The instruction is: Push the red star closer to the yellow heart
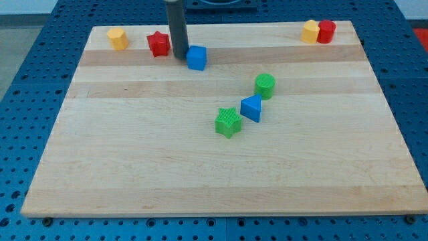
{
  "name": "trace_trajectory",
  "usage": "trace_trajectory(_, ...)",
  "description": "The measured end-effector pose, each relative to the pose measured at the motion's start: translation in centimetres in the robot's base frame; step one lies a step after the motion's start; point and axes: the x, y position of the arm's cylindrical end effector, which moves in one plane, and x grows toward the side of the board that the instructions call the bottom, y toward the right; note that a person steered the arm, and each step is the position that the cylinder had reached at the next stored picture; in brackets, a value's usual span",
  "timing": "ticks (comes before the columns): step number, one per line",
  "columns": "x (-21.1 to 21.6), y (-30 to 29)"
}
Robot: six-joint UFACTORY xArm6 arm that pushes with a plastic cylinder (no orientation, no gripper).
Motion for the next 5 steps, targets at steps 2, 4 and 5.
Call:
trace_trajectory(2,3.3,-0.6)
trace_trajectory(4,4.9,-7.6)
trace_trajectory(5,-0.3,-7.4)
